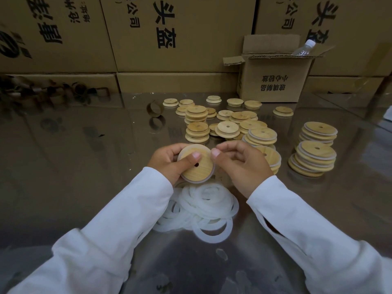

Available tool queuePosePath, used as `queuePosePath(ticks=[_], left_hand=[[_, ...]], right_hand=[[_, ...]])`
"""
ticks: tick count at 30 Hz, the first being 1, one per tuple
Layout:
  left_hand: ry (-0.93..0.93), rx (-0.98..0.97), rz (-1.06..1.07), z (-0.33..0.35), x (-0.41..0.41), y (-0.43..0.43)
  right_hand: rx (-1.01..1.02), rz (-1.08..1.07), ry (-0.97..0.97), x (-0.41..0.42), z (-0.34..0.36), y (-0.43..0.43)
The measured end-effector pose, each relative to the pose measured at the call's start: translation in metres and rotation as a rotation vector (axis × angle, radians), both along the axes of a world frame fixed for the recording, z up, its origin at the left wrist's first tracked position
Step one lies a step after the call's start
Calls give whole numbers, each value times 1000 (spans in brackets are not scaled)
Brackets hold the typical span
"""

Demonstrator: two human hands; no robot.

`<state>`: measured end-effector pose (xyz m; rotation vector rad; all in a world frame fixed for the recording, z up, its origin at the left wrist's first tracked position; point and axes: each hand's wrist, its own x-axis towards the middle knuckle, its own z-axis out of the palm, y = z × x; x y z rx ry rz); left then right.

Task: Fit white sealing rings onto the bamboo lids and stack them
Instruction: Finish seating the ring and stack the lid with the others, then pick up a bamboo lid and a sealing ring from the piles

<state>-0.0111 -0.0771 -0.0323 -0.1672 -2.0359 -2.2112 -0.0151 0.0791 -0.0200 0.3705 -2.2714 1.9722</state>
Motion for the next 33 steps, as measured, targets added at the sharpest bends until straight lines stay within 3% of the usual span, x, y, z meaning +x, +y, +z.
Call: queuePosePath(ticks=[6, 10, 13, 15, 20, 27, 30, 33], left_hand=[[0, 0, -76, 1, 2, 3], [-31, 84, -42, 1, 0, -1], [-24, 70, -15, 2, 0, -1], [-15, 66, 1, 1, 1, -1], [-7, 57, 43, 0, -1, -2], [-11, 35, 51, 1, -2, -3], [-46, 82, 87, 1, -5, -4], [-126, 153, 160, 4, -14, -7]], right_hand=[[107, 74, 18, -1, 4, 5], [12, -273, 9, -16, 10, 22], [41, -586, -39, -30, 13, 43], [86, -677, -101, -34, 12, 54], [66, -701, -233, -37, 8, 59], [203, -699, -289, -36, 3, 63], [261, -738, -182, -31, 4, 58], [291, -616, 164, -17, 1, 42]])
